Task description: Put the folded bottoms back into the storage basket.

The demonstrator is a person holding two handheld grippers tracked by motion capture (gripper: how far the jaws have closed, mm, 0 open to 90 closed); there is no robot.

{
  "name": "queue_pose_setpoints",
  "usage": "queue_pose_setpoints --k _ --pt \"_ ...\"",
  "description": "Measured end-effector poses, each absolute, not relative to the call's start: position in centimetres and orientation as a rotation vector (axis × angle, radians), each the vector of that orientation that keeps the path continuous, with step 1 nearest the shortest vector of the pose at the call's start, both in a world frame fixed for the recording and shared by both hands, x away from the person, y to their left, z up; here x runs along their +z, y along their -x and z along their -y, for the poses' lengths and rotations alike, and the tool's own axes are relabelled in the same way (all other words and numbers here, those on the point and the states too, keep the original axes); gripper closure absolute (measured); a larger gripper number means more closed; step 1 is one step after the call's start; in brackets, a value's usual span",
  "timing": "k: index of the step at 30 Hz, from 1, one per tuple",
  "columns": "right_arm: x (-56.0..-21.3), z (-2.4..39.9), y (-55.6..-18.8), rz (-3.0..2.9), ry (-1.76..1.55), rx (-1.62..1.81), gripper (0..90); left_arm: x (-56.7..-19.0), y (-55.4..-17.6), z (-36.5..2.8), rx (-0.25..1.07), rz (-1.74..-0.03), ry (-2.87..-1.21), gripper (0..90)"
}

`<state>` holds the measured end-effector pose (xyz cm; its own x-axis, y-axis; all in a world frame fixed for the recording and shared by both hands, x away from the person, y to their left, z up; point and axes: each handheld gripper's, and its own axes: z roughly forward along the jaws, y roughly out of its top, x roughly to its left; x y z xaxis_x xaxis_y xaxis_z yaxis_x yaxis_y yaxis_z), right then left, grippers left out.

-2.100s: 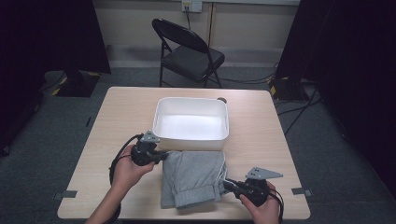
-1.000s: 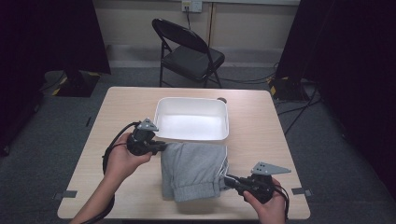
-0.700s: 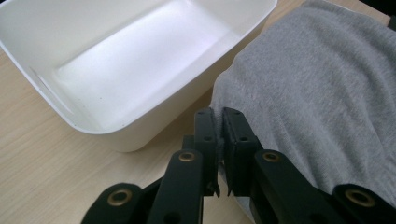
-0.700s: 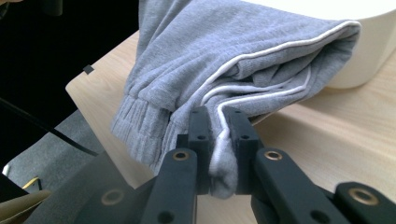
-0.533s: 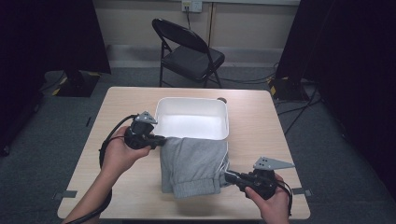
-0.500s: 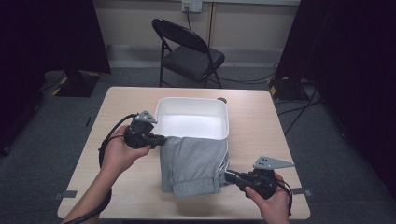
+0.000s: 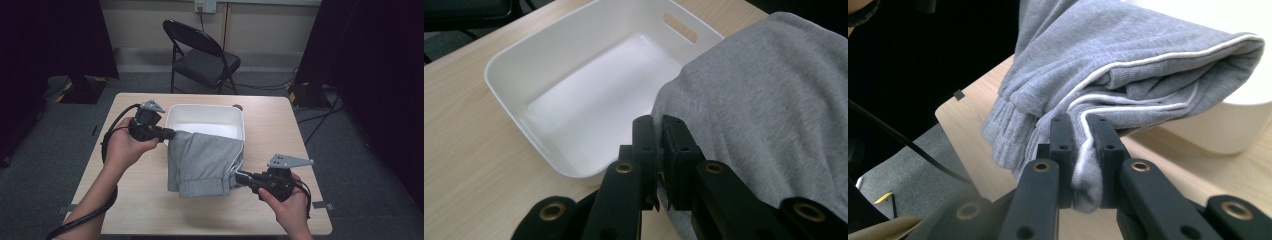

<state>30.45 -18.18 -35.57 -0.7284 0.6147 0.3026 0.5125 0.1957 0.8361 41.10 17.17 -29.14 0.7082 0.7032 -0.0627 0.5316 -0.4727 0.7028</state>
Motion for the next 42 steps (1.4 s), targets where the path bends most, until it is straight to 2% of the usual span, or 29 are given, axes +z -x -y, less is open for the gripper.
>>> queue_pose_setpoints --k 11,42 --pt "-33.9 17.7 -32.0 -2.332 -1.098 1.602 82.5 -27.3 -42.6 -17.4 0.338 -0.944 -2.178 85.2" --pt "-33.5 16.8 -36.6 -2.298 -1.141 1.635 82.5 -26.1 -48.4 -17.5 0.345 -0.981 -2.17 85.2"
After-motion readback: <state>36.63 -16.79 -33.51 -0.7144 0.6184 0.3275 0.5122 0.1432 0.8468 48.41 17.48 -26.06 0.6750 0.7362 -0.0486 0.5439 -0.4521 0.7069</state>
